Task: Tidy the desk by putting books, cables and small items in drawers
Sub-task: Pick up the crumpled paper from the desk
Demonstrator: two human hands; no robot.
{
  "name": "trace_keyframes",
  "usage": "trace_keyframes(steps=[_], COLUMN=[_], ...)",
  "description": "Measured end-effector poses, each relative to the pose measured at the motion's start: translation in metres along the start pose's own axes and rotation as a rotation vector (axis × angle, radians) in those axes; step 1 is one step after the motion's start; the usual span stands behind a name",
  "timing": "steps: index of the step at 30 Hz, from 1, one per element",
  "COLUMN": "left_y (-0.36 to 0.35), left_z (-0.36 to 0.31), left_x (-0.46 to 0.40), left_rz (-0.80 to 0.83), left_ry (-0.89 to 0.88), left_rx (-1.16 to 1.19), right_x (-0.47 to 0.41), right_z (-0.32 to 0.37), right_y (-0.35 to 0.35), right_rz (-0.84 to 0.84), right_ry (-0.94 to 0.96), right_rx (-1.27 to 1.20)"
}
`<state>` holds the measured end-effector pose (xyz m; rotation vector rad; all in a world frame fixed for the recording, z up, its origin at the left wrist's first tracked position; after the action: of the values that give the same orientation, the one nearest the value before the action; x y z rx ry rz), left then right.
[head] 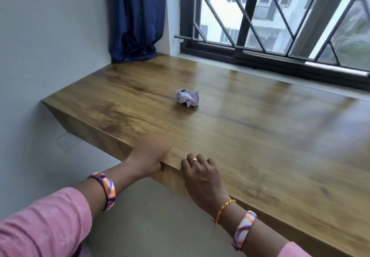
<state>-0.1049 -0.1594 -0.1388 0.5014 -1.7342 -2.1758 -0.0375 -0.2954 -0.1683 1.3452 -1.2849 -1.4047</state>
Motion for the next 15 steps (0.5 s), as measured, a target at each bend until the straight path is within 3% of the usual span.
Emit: trace_keyframes(steps=[1, 3, 4, 5, 7, 8, 12, 15], left_y=[0.006, 0.025, 0.032, 0.035, 0.036, 0.031, -0.012, -0.021], left_z=[0.002, 0.007, 0.010, 0.014, 0.016, 0.014, -0.006, -0.049], left_x=[-0.011, -0.039, -0.056, -0.079, -0.118, -0.137, -0.187, -0.215], left_rz=[0.148, 0.439, 0.430, 0.324, 0.050, -0.006, 0.112, -0.055], left_ry=[0.007, 0.144, 0.193, 0.232, 0.288, 0.327, 0.386, 0.271], left_rx=[0.029, 0.316, 0.506, 0.614, 0.527, 0.486, 0.439, 0.455], right_x=[0.001, 0.004, 0.008, 0.012, 0.021, 0.024, 0.036, 0.045], right_z=[-0.006, -0.022, -0.030, -0.040, -0.056, -0.067, -0.119, -0.169], right_y=[0.005, 0.012, 0.016, 0.020, 0.028, 0.031, 0.041, 0.041], right_rz=[0.015, 0.051, 0.079, 0.106, 0.133, 0.139, 0.155, 0.141], right_ry=[0.005, 0.019, 0.021, 0.026, 0.039, 0.031, -0.103, -0.229], right_rx=[-0.072, -0.279, -0.375, -0.444, -0.523, -0.516, -0.443, -0.382])
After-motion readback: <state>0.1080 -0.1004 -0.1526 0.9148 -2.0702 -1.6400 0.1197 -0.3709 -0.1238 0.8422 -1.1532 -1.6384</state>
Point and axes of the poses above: each hand's wrist, its own x-axis away from the middle knuckle, its own y-axis out of the back of the hand, z = x × y, the point moved 2 cm from there along -x, towards the middle knuckle, and after that the axes turned 9 degrees about y, right-handed, at the moved point
